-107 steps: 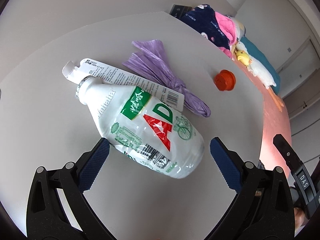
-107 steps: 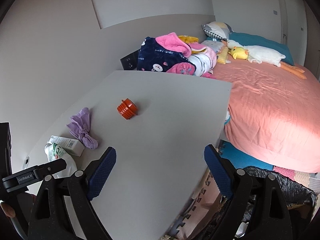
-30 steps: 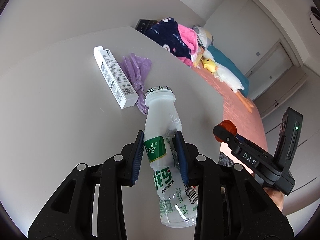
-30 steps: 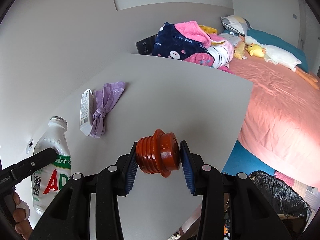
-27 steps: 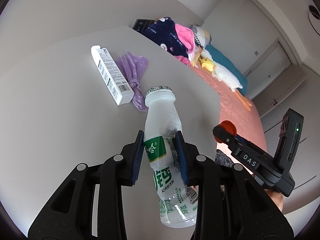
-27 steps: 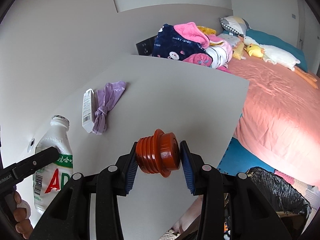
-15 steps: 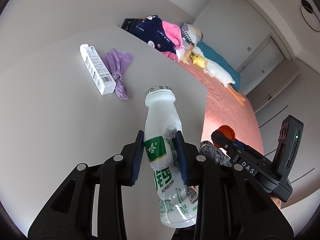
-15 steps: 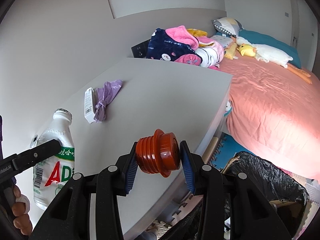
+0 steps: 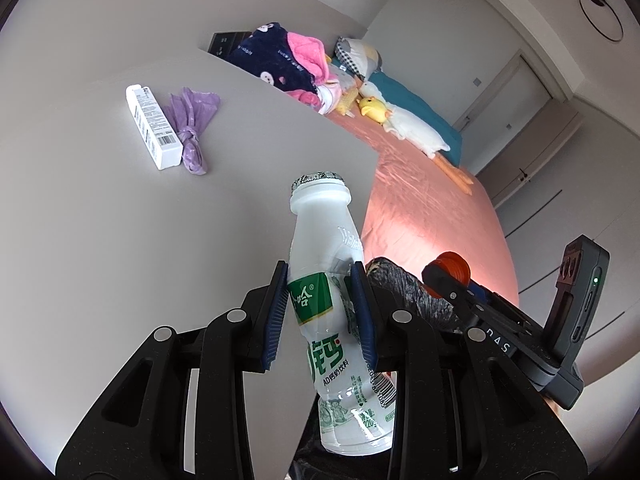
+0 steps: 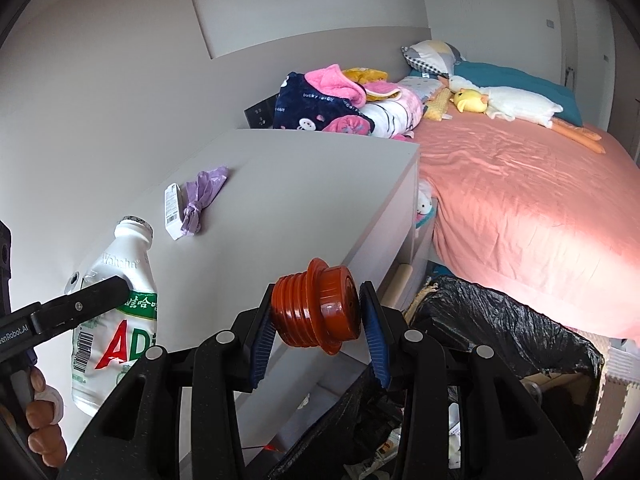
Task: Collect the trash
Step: 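Carry the bottle and cap over the black trash bag, then open both grippers to drop the bottle and cap into the bag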
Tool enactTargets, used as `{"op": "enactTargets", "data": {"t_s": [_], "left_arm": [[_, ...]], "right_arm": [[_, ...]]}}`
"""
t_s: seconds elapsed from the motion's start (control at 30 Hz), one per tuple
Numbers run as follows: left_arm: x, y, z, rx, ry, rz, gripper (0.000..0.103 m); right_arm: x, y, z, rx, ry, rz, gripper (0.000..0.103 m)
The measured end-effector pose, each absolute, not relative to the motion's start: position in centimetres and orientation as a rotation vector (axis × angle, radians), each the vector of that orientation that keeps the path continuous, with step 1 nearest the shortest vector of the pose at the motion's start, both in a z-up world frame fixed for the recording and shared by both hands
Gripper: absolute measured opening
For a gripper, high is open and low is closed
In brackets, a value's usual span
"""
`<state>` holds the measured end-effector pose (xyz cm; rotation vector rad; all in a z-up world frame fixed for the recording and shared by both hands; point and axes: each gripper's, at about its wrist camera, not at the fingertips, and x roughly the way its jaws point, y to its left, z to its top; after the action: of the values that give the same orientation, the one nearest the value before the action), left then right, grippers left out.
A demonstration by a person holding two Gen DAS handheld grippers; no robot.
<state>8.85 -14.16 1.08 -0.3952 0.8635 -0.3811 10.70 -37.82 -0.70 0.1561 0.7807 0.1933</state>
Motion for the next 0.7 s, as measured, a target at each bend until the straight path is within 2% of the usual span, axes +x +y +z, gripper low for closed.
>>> {"op": "enactTargets", "data": {"t_s": [0.7], "left_arm": [[6.4,-23.5,0.9,-0.281,0.921,-0.566,0.031]], "right_arm": [[5.4,-46.3,0.6,0.231,0.722,0.054,0.042]]}}
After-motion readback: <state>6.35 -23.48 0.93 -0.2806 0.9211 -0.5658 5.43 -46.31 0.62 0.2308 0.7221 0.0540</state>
